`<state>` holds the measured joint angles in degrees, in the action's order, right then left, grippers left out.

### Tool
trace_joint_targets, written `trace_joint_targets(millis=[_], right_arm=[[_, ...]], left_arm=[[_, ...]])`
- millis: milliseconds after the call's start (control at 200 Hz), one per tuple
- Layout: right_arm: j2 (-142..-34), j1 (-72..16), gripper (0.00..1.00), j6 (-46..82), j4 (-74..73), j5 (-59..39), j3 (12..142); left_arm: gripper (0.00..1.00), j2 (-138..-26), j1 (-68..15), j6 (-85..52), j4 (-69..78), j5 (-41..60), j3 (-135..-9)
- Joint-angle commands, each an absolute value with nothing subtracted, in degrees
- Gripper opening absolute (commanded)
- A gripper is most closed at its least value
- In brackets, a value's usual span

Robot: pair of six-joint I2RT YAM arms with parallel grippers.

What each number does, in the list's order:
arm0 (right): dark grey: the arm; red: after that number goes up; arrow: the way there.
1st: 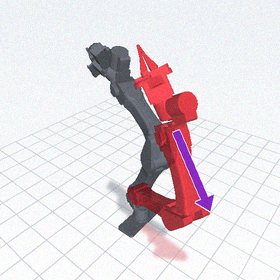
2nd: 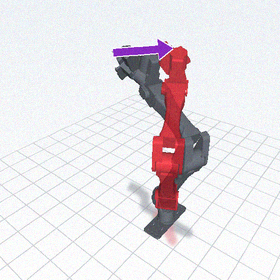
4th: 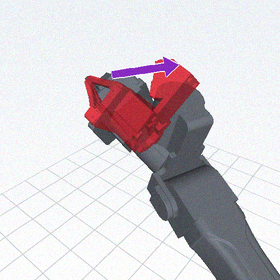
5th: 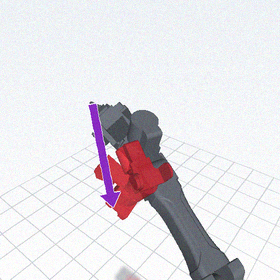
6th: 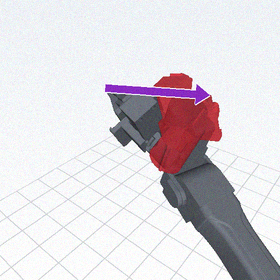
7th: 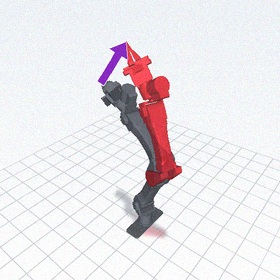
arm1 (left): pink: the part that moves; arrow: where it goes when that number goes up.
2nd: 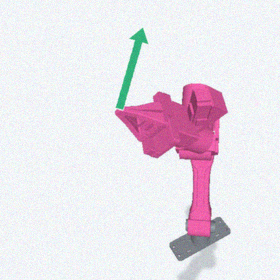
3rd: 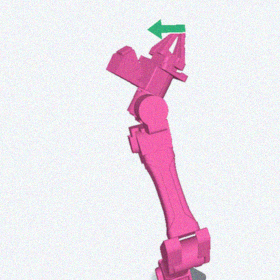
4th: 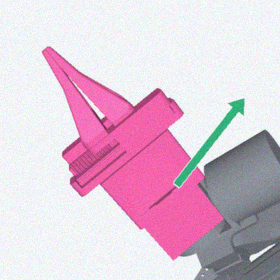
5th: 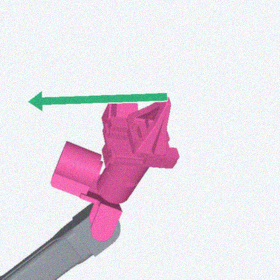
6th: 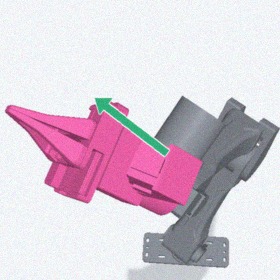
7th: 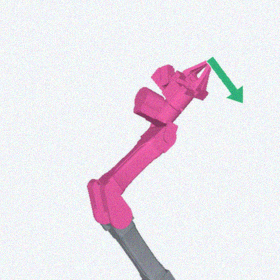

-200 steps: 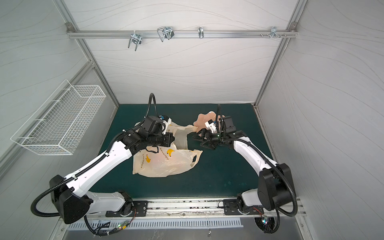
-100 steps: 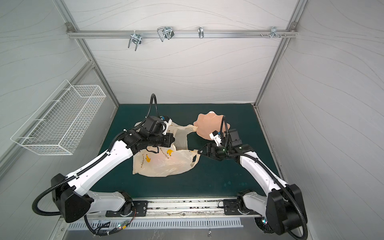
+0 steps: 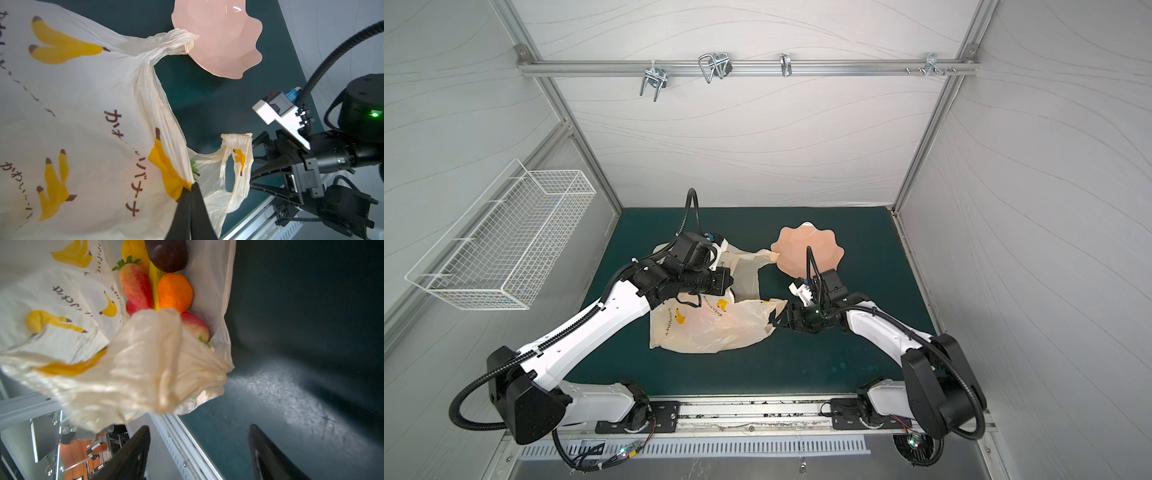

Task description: Place the fruits into the plastic bag

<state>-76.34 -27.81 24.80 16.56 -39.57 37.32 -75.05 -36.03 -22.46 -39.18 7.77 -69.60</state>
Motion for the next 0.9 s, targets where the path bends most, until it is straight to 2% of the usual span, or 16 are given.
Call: trace_joint_targets(millis=[0, 385, 680, 810, 890], right_arm=[[-78.7, -28.0, 0.71, 24.7, 11.0, -36.6, 38.3], [-83.5, -28.0, 0.55, 26.0, 0.9, -35.8, 39.0], [-82.7, -28.1, 0.20, 27.6, -4.3, -37.0, 36.4], [-80.8, -28.5, 0.00, 28.1, -4.1, -37.4, 35.8], [-80.1, -29.4, 0.00, 28.2, -3.6, -36.7, 35.5]], left_arm=[[0.00, -75.4, -35.9, -21.5, -39.1, 8.3, -72.6], [0.00, -76.0, -35.9, -21.4, -39.3, 8.5, -72.7], [0.00, -76.7, -35.9, -21.4, -39.3, 8.8, -73.1], [0.00, -77.2, -35.9, -21.5, -39.2, 8.3, -73.8], [0.01, -77.9, -35.9, -21.5, -39.9, 7.5, -75.6]])
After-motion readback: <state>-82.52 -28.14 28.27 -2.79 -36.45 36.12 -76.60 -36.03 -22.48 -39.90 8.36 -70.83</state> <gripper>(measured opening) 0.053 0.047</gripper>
